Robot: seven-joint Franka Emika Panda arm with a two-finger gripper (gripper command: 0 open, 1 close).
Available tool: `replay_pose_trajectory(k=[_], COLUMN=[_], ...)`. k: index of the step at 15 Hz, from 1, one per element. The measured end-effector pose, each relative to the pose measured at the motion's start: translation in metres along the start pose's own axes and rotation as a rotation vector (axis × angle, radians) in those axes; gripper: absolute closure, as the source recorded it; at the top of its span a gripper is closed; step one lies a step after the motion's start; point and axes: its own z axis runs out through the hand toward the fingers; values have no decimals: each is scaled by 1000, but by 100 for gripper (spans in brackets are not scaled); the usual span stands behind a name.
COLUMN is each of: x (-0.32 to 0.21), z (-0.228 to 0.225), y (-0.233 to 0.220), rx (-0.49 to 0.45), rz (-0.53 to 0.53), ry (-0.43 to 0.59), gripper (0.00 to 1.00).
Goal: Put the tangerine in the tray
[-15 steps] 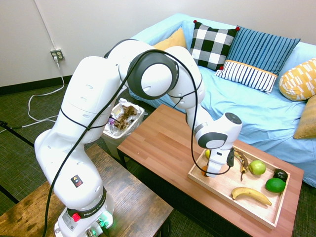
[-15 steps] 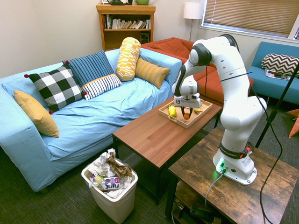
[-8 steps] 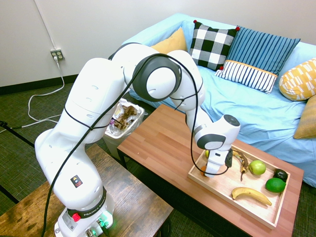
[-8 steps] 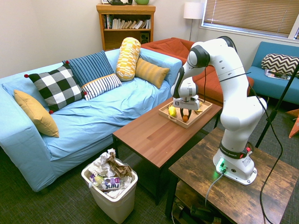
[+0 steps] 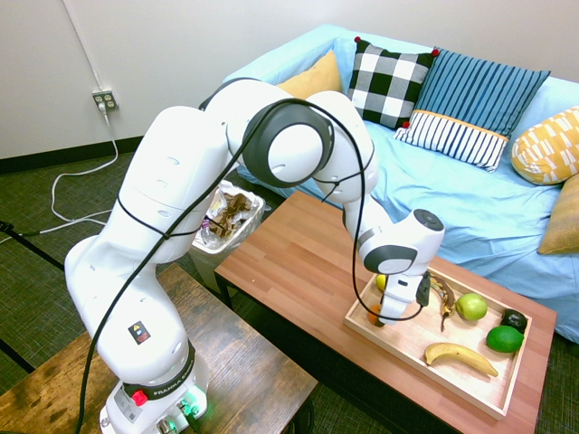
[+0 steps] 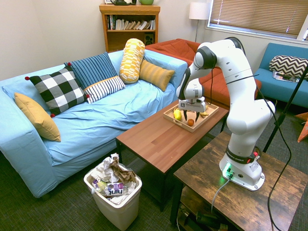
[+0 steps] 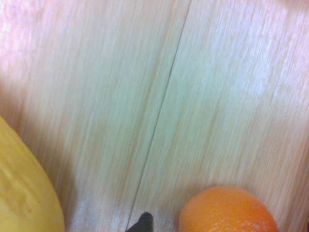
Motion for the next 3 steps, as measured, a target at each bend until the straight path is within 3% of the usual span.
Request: replay_pose_trajectory(k=[3], x=[12], z=[-40], y=[10], rx=[48], rz=[0], ry=[-18], gripper=[0])
